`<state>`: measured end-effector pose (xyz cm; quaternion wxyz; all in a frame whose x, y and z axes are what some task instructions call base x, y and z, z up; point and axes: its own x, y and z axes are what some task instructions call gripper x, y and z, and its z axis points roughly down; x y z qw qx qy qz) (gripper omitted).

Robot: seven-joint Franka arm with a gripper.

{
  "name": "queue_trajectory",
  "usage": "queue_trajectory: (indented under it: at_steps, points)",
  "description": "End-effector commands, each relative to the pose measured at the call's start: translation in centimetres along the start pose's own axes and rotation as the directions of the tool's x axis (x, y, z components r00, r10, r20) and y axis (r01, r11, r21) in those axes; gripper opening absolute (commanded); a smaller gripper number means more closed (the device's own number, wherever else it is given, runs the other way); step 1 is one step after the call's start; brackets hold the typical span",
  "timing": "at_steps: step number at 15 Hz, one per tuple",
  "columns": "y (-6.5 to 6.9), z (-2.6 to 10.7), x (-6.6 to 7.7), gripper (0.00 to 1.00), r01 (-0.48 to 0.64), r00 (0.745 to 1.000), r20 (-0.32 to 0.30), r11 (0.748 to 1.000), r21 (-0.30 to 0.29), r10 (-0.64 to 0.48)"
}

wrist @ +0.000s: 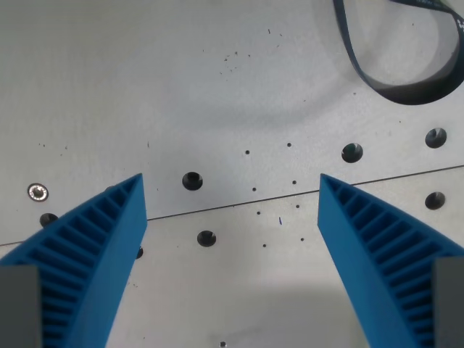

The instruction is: Move in base negative z

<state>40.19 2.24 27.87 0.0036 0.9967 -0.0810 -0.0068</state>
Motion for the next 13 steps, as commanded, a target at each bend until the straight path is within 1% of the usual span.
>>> queue_trajectory:
  at_steps: [1,13]
  points:
    - [0.0,0.3,0.0,1.00,0.000,1.000,-0.006,1.000,0.001,0.000]
    - [-0.1,6.3,0.5,1.00,0.000,1.000,-0.006,1.000,0.001,0.000]
